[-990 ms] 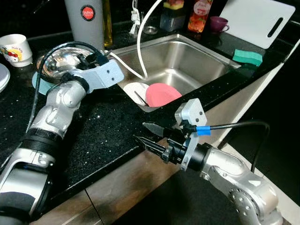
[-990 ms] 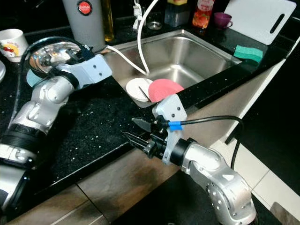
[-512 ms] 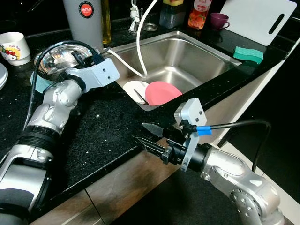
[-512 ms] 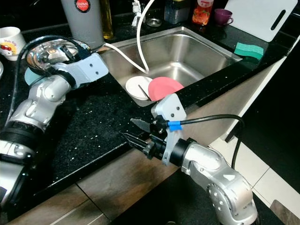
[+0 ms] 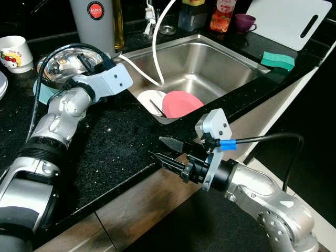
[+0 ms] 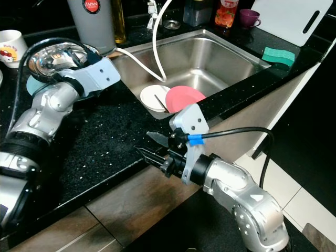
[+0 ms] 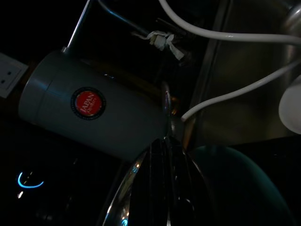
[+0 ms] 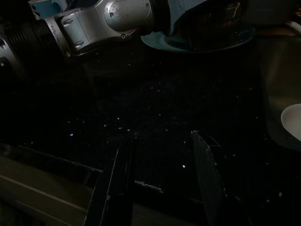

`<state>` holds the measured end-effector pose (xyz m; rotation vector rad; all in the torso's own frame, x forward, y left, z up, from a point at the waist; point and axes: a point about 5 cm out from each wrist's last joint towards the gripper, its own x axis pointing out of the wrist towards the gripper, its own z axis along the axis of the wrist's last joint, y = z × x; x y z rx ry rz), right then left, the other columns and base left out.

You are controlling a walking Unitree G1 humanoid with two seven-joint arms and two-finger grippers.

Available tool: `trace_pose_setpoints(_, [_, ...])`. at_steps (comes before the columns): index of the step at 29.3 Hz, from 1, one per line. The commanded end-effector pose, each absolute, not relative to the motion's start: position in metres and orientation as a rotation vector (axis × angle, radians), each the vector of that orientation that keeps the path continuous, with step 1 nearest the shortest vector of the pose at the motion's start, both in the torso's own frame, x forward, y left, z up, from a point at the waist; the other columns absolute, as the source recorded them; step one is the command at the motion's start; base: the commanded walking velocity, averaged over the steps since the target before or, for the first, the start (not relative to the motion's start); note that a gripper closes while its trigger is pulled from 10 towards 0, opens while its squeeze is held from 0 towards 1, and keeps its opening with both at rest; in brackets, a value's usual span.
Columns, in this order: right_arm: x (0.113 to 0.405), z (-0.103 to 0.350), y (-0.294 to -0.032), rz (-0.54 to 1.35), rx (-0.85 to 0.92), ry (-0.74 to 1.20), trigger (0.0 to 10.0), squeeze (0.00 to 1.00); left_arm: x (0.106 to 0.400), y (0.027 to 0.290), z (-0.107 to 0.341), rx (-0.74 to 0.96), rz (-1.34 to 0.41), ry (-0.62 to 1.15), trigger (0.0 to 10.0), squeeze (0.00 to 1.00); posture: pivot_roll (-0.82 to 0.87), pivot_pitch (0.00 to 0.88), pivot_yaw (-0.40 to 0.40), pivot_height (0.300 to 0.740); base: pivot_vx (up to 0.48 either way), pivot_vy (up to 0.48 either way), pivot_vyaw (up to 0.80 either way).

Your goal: Kitchen organization

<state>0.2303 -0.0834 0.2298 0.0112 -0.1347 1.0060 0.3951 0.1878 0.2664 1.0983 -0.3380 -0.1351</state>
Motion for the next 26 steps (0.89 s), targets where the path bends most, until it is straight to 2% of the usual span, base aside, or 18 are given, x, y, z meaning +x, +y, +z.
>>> trace_pose_setpoints(1, [0.232, 0.231, -0.085, 1.005, 0.008, -0.143, 10.0, 0.0, 0.394, 0.193, 0.28, 1.086, -0.095, -0.373, 0.0, 0.0, -0.05, 0.08, -0.052, 0.74, 0.0, 0.0, 0.0])
trace_pose_setpoints(4, [0.233, 0.231, -0.085, 1.004, 0.007, -0.145, 10.0, 0.0, 0.39, 0.19, 0.3, 1.04, -0.065, -0.454, 0.0, 0.0, -0.05, 0.076, -0.054, 0.74, 0.0, 0.0, 0.0])
trace_pose_setpoints(8, [0.234, 0.231, -0.083, 1.014, 0.007, -0.15, 10.0, 0.0, 0.368, 0.169, 0.331, 0.955, -0.1, -0.623, 0.0, 0.0, -0.03, 0.062, -0.057, 0.74, 0.0, 0.0, 0.0])
trace_pose_setpoints(15, [0.236, 0.23, -0.081, 1.02, 0.005, -0.153, 10.0, 0.0, 0.358, 0.162, 0.337, 0.94, -0.136, -0.662, 0.0, 0.0, -0.02, 0.05, -0.057, 0.74, 0.0, 0.0, 0.0])
trace_pose_setpoints(19, [0.237, 0.23, -0.08, 1.021, 0.005, -0.156, 10.0, 0.0, 0.352, 0.171, 0.331, 0.976, -0.149, -0.621, 0.0, 0.0, -0.02, 0.044, -0.052, 0.74, 0.0, 0.0, 0.0])
trace_pose_setpoints(20, [0.237, 0.23, -0.08, 1.02, 0.005, -0.158, 10.0, 0.0, 0.349, 0.18, 0.329, 0.997, -0.149, -0.583, 1.8, 0.0, -0.01, 0.041, -0.051, 0.74, 0.0, 0.0, 0.0])
trace_pose_setpoints(21, [0.237, 0.23, -0.08, 1.02, 0.005, -0.158, 10.0, 0.0, 0.349, 0.18, 0.329, 0.997, -0.149, -0.583, 1.8, 0.0, -0.01, 0.041, -0.051, 0.74, 0.0, 0.0, 0.0])
trace_pose_setpoints(22, [0.238, 0.23, -0.08, 1.019, 0.004, -0.159, 10.0, 0.0, 0.347, 0.185, 0.328, 1.015, -0.155, -0.57, 4.9, 0.0, -0.01, 0.04, -0.051, 0.74, 0.0, 0.0, 0.0])
trace_pose_setpoints(23, [0.238, 0.23, -0.08, 1.018, 0.004, -0.16, 10.0, 0.0, 0.344, 0.187, 0.329, 1.025, -0.161, -0.561, 9.4, 0.0, -0.01, 0.04, -0.051, 0.74, 0.0, 0.0, 0.0])
trace_pose_setpoints(24, [0.238, 0.23, -0.08, 1.017, 0.003, -0.161, 10.0, 0.0, 0.341, 0.19, 0.33, 1.034, -0.181, -0.555, 10.0, 1.0, -0.01, 0.036, -0.049, 0.74, 0.0, 0.0, 0.0])
trace_pose_setpoints(26, [0.239, 0.229, -0.08, 1.016, 0.003, -0.164, 10.0, 0.0, 0.334, 0.195, 0.334, 1.049, -0.223, -0.54, 10.0, 1.0, 0.0, 0.033, -0.048, 0.74, 0.0, 0.0, 0.0])
